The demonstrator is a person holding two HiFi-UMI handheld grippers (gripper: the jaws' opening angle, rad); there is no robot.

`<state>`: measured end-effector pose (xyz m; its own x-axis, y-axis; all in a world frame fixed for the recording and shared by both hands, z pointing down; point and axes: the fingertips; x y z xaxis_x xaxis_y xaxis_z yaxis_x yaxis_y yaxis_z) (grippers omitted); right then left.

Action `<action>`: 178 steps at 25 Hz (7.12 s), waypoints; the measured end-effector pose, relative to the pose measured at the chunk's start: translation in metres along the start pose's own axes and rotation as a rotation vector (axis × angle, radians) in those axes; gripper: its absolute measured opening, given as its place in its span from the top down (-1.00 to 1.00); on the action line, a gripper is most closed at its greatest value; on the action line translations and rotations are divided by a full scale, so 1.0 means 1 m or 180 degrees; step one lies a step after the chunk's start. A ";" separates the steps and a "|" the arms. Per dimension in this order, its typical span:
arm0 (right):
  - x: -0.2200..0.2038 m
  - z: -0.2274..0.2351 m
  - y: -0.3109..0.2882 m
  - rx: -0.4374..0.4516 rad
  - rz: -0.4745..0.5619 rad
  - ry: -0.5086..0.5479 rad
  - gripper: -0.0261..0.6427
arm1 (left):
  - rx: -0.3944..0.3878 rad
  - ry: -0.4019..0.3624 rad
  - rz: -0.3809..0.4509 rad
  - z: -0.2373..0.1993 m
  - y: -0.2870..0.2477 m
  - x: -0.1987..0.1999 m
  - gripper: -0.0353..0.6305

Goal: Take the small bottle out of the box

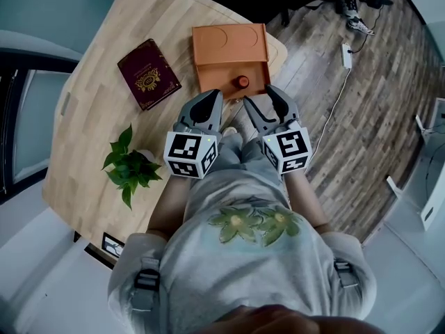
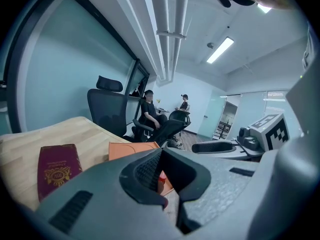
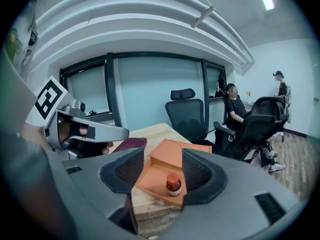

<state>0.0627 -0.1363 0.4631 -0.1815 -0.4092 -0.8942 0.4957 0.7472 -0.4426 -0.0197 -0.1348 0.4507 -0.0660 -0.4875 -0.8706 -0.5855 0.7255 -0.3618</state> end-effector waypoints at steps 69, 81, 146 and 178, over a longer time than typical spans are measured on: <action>-0.131 0.019 -0.122 -0.0115 -0.1279 0.0304 0.29 | 0.0144 0.0041 -0.0153 -0.034 0.007 -0.023 0.88; -0.134 0.021 -0.125 -0.0120 -0.1392 0.0361 0.29 | 0.0157 -0.0027 -0.0176 -0.034 0.006 -0.025 0.88; -0.080 0.008 -0.088 0.0150 -0.0955 0.0370 0.33 | 0.0222 -0.0249 -0.0107 -0.025 0.016 -0.020 0.88; 0.000 -0.030 -0.022 0.0384 -0.0304 0.0317 0.33 | 0.0183 -0.0218 -0.0018 -0.010 0.028 -0.014 0.88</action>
<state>0.0261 -0.1374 0.4710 -0.3127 -0.4170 -0.8534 0.5694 0.6368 -0.5198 -0.0436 -0.1125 0.4561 -0.0063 -0.4587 -0.8886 -0.5382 0.7505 -0.3836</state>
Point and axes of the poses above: the fingertips, and each gripper's own axes: y backward along the fingers, z to its right, x out of its top, and after that the axes turned 4 degrees about -x, right-handed
